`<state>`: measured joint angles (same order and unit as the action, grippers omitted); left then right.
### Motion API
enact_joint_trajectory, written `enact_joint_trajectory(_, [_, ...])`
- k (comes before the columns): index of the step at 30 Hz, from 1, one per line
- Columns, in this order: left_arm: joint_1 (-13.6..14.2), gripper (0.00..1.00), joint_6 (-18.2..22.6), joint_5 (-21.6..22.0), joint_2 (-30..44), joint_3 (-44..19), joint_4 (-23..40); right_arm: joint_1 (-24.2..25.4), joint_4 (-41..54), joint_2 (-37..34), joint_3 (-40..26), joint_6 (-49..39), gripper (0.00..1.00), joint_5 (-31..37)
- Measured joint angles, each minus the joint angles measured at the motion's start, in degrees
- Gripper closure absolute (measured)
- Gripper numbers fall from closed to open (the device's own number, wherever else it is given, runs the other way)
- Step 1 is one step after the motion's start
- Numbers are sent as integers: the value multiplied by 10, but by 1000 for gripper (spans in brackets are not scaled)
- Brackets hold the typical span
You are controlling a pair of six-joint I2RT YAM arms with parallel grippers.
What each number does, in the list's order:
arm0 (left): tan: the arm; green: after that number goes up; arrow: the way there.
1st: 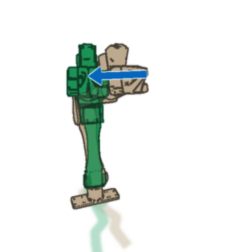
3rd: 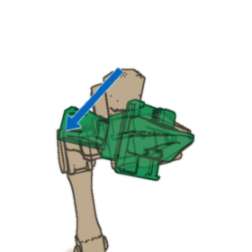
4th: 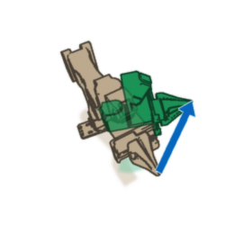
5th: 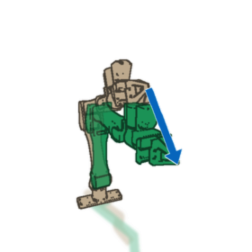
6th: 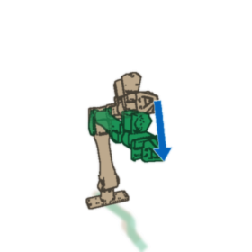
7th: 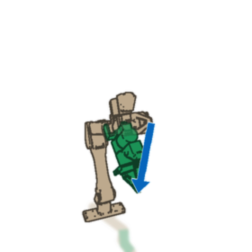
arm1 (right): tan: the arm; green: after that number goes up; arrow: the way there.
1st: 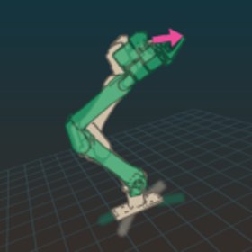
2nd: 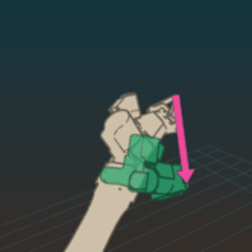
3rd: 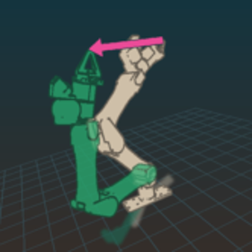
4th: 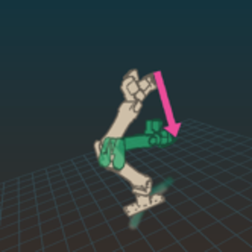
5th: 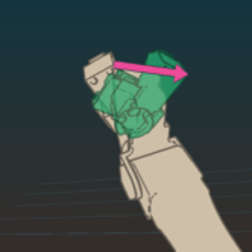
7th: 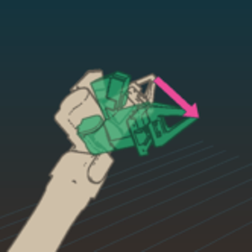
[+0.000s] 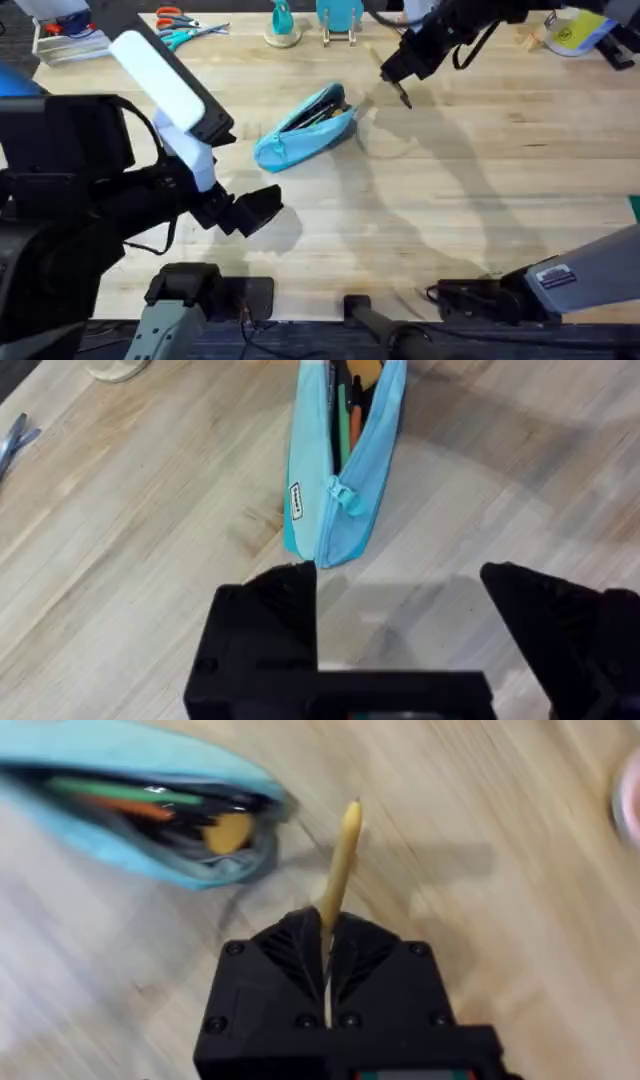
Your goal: Unzip the bag, pick up the pens from the table one at a time and place them inside, then zip the bag closed.
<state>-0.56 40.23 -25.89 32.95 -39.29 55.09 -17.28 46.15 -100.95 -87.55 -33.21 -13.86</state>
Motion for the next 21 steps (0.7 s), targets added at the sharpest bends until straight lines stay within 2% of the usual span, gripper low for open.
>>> enact_joint_trajectory(12, [0,7,0,0,0,0,0,0,-2,0,0,-367,969,-175])
enact_joint_trajectory(17, [0,7,0,0,0,0,0,0,-36,0,-1,-466,970,-287])
enact_joint_trajectory(21, [0,7,0,0,0,0,0,0,-41,0,-1,-517,969,-336])
